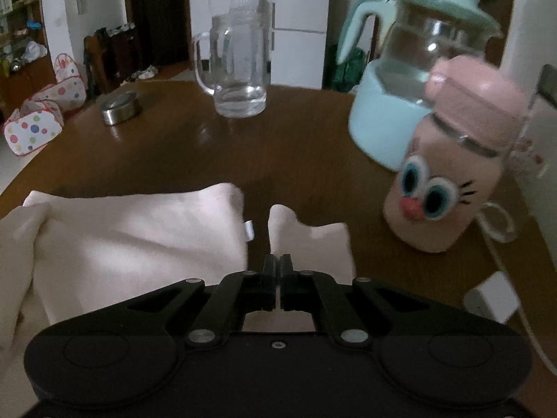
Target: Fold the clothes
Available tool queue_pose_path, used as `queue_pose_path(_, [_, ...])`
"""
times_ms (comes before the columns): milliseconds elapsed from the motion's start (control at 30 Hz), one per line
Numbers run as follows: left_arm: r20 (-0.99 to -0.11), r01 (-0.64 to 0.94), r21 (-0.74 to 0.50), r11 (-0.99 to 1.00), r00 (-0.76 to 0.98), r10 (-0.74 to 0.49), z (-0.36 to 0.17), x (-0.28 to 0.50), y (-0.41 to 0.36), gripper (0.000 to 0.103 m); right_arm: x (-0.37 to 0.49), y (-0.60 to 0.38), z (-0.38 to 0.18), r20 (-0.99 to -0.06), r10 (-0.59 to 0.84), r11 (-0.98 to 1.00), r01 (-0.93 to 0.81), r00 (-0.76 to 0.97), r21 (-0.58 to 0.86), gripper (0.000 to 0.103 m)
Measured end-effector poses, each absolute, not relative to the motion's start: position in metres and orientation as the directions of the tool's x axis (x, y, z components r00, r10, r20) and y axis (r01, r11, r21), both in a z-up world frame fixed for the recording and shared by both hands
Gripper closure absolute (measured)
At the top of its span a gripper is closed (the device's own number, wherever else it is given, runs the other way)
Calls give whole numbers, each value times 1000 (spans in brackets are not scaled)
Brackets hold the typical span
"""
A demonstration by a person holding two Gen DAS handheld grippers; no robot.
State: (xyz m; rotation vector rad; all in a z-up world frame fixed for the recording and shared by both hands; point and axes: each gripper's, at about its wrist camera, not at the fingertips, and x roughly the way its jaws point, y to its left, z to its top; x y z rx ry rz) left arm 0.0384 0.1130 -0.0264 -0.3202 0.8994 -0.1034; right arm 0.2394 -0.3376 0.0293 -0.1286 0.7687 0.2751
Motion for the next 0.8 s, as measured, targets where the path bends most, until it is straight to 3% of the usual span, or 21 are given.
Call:
queue_pose_path(67, [-756,-38,-313,949,614,-225,-27,39,111,88,231,-348,37,-686,183,961,-276,704,-28,101])
queue_pose_path(200, [-751,-55,-314,948,626,-212,-24,34,113,92,202,-380,56,-654,129,972,-226,745,-66,101])
queue_pose_path(400, [-726,-82,-309,948,664,-179,-6,13,118,93,156,-425,66,-635,-4,974,-140,772,-176,101])
queue_pose_path(567, [-717,-124,-297,947,684,-135,8,-20,123,94,124,-462,62,-680,-95,974,-75,727,-216,101])
queue_pose_path(800, [-710,-116,-271,956,694,-118,10,-32,123,92,114,-467,60,-714,-82,976,-89,696,-199,100])
